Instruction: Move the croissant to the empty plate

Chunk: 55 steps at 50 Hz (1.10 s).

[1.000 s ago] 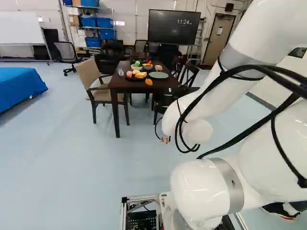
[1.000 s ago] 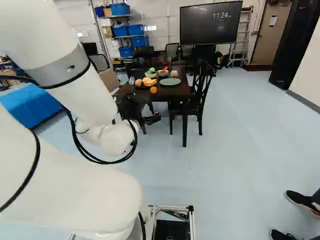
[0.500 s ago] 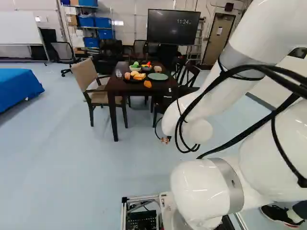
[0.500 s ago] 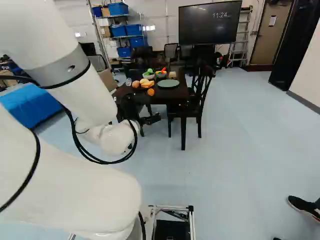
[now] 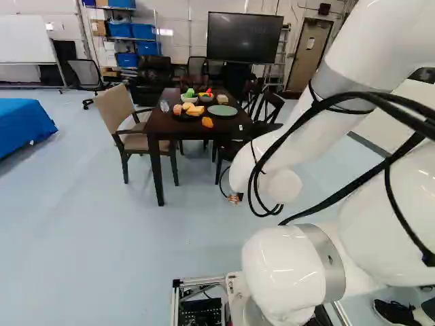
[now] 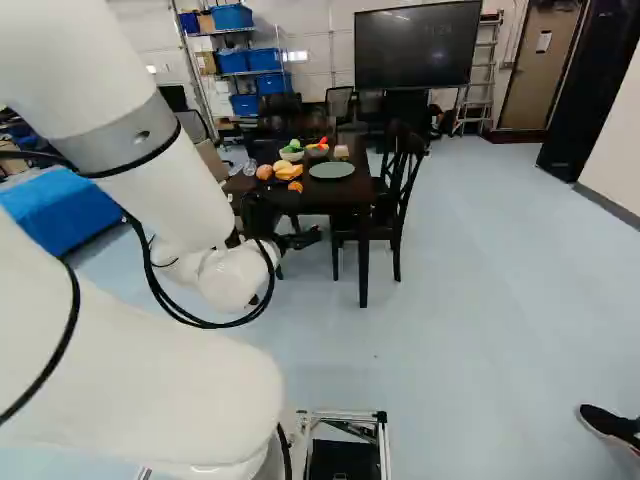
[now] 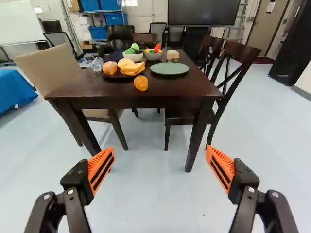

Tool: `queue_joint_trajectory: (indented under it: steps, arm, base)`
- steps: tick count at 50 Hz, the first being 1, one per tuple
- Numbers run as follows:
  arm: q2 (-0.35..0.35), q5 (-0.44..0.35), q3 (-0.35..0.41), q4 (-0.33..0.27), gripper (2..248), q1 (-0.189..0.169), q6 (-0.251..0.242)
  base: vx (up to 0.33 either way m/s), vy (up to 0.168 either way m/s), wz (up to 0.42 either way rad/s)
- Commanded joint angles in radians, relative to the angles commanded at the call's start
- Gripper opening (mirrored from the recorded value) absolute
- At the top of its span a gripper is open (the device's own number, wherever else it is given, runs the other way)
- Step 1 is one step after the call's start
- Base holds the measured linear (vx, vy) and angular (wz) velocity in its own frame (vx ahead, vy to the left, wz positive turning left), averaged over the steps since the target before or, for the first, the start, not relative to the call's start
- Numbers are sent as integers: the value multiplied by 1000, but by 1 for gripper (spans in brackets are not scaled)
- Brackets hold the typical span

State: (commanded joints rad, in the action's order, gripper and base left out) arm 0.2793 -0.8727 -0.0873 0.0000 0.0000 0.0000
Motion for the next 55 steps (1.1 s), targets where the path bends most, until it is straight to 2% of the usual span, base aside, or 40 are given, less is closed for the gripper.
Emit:
queue_joint_trajectory:
  steps: [21, 55]
  arm:
    - [0, 0, 0, 0, 247, 0, 0]
    - [0, 0, 0, 0, 247, 0, 0]
  base:
    - [138, -29, 5]
    - [148, 27, 135]
